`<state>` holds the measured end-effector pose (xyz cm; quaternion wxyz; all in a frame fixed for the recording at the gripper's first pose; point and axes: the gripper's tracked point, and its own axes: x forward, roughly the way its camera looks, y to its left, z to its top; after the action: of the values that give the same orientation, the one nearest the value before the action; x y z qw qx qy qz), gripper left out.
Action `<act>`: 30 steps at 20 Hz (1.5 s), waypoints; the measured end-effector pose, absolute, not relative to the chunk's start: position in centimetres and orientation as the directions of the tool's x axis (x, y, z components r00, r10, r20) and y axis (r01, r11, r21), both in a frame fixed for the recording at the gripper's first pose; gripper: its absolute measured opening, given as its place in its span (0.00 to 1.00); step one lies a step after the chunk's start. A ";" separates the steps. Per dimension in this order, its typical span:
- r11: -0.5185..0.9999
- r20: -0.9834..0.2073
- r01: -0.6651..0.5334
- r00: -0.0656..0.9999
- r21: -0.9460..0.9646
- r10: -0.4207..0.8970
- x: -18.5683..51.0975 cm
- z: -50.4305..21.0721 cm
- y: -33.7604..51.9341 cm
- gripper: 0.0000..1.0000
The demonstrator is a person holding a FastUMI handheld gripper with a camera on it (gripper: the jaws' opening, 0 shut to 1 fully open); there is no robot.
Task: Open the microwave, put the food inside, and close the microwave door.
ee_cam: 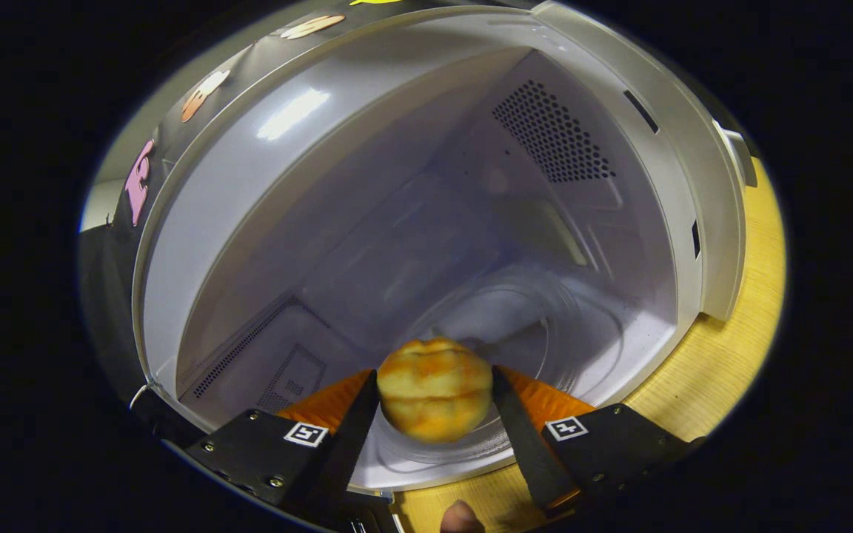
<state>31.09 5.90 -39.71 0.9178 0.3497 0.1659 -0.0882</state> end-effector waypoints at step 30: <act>0.845 -0.213 -0.314 0.875 0.432 0.435 9.1 -26.4 10.2 0.96</act>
<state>9.09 10.20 -26.36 0.9482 0.1960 0.1533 0.1974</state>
